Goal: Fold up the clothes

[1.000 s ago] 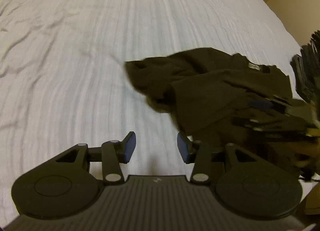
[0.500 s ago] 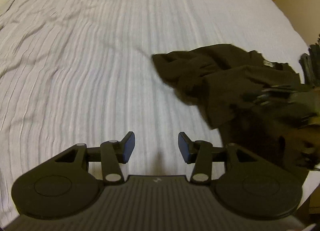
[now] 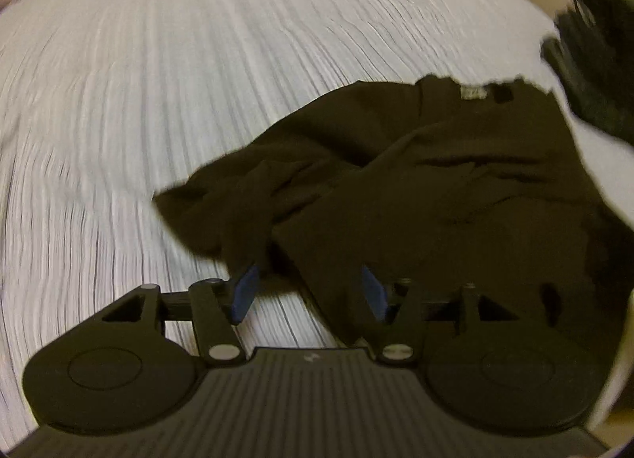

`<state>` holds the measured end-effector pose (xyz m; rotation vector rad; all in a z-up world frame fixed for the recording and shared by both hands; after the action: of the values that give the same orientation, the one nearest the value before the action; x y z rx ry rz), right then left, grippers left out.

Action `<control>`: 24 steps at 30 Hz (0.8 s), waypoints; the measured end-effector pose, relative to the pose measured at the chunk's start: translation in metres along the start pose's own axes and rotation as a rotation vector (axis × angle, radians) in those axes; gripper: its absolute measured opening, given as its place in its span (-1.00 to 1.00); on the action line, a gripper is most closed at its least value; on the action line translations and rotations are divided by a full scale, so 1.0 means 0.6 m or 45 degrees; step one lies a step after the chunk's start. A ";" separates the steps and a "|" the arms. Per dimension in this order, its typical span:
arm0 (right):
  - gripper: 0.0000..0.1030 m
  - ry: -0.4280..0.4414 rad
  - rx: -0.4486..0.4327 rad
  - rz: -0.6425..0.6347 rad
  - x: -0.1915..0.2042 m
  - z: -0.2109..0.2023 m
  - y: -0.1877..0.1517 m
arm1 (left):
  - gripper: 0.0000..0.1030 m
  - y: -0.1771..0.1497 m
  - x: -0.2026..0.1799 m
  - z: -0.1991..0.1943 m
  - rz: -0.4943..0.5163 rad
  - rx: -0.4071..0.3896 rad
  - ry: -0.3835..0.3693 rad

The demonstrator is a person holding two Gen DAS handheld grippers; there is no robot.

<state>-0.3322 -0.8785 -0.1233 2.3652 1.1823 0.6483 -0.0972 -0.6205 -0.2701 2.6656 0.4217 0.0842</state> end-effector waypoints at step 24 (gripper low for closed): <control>0.52 0.167 -0.297 -0.394 0.311 0.119 -0.016 | -1.00 0.194 -0.084 -0.219 -0.006 -0.165 -0.706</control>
<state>-0.1982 -0.7316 -0.1450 1.9215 1.4080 0.7943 -0.1288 -0.6816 -0.1008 2.4214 0.2289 -0.5931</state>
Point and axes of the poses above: each gripper's, at about its wrist camera, not at the fingertips, and z roughly the way its jaws point, x to its left, y to its top, the point moved 5 cm from there along z, roughly the way its jaws point, and after that the axes turned 8 degrees about z, right-handed, at the moved point
